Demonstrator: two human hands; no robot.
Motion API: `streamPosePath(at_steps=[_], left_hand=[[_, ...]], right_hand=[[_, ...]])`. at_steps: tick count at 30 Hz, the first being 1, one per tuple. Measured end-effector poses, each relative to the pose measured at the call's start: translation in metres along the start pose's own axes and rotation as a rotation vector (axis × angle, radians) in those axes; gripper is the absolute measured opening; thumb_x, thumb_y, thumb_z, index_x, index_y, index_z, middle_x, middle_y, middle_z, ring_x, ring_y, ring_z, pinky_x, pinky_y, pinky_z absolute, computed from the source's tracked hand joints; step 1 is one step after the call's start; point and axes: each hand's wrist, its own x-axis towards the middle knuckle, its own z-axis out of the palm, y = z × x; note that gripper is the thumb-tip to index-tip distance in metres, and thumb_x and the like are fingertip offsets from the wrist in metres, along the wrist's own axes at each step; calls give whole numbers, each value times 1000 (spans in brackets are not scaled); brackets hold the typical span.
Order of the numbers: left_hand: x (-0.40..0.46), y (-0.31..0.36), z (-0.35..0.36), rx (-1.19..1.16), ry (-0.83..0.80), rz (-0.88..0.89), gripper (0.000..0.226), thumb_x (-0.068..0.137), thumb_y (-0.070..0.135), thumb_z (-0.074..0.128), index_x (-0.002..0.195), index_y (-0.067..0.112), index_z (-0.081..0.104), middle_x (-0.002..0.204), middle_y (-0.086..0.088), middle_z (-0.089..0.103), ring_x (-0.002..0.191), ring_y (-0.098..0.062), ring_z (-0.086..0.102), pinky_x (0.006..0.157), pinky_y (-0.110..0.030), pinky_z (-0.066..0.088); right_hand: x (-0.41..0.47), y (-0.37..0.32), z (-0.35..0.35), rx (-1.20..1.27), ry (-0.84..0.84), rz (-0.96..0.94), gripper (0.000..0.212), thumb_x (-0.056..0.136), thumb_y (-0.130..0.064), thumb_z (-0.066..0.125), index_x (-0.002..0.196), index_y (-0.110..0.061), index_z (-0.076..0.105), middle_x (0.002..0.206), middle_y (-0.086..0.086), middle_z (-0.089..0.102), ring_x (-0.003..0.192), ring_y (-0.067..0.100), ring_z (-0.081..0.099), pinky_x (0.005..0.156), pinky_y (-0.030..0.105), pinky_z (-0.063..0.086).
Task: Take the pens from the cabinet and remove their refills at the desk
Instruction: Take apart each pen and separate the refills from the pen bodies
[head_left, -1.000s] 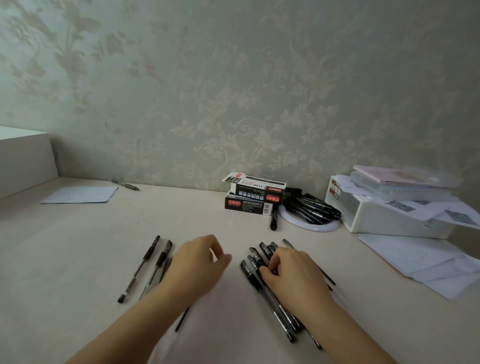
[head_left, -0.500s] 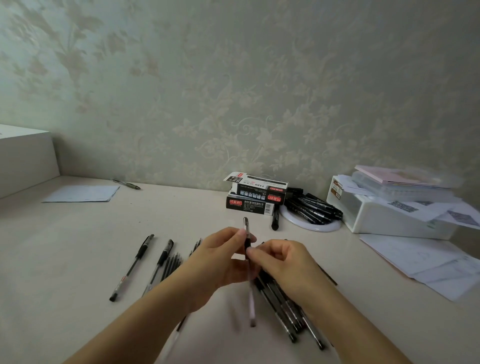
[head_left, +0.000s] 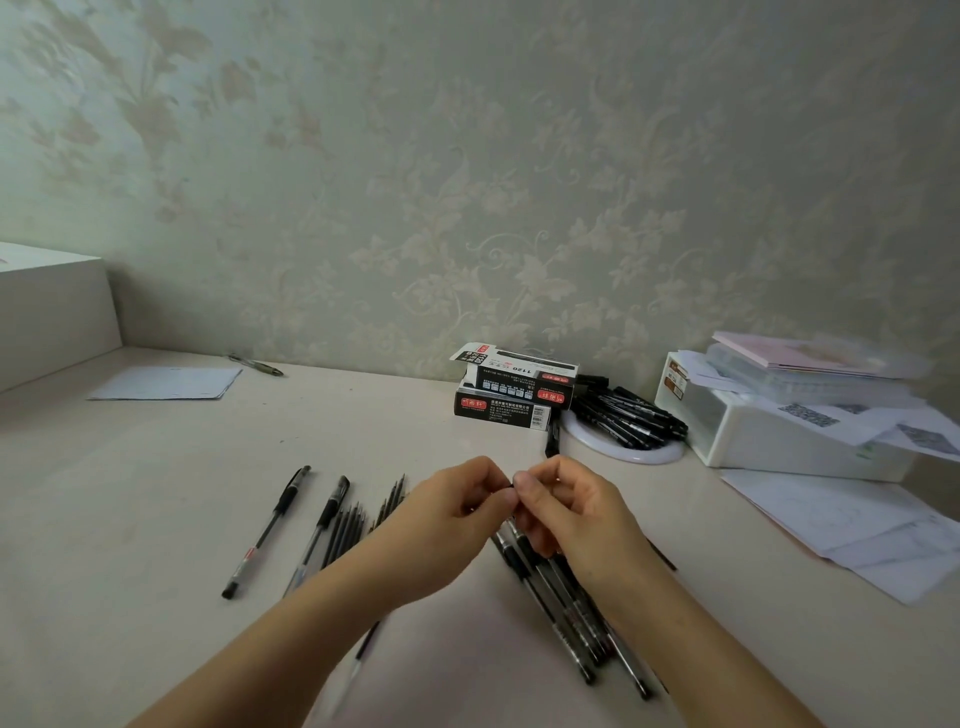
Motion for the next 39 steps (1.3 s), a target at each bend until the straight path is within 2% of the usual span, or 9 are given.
streamPosePath(at_steps=[7,10,13,17,21,25,28,33,39], left_hand=[[1,-2,-7,219,59,94,12,93,48,52,84,42,58,46,10,42,43,-8,32,43,-18,26],[1,-3,-5,280,79,112,18,93,53,48,88,38,58,51,11,48,47,-8,39,48,-26,32],[-2,-6,0,435,105,68,33,90,66,35,93,34,44,58,7,53,54,-10,46,52,-31,35],[1,-14,-5,334,177,-31,21,99,41,37,87,23,36,62,1,52,55,-11,44,56,-33,35],[3,-19,-10,447,176,3,11,98,26,45,87,23,44,72,7,55,60,-6,45,54,-20,33],[3,-22,-6,509,147,52,7,94,28,54,89,23,53,79,10,60,65,5,48,55,-13,34],[4,-24,-5,514,121,44,4,92,29,56,89,26,55,81,12,60,66,10,48,57,-11,36],[4,-23,-6,533,117,35,3,91,30,57,89,28,56,84,12,61,63,2,50,55,-13,36],[3,-19,-7,472,94,137,4,89,31,63,89,27,61,83,16,63,73,4,53,62,-11,40]], right_hand=[[0,0,1,121,10,10,13,97,-18,59,92,-6,63,67,2,66,58,9,56,57,21,47],[1,1,1,101,35,-8,12,96,-16,60,94,-5,63,68,1,69,58,7,58,56,18,48],[3,5,-1,12,122,-23,6,95,-19,61,93,-14,65,73,0,73,60,6,62,60,16,51],[3,11,-7,-306,177,-121,6,91,-24,65,87,-27,63,78,-9,72,69,5,67,66,18,53],[-2,19,-1,-687,-17,-246,3,88,-28,66,87,-29,63,77,-20,64,72,0,59,64,10,45],[1,28,3,-926,-86,-306,3,86,-26,61,88,-28,63,87,-13,54,88,6,47,77,25,44],[2,29,2,-921,-61,-286,4,86,-28,64,89,-28,65,86,-12,47,88,7,46,76,24,44],[2,30,0,-896,-40,-263,12,84,-34,67,94,-26,64,91,-12,49,89,6,49,77,23,45],[3,19,-3,-574,116,-166,22,89,-51,62,93,-30,66,80,-12,65,68,-3,54,62,10,42]])
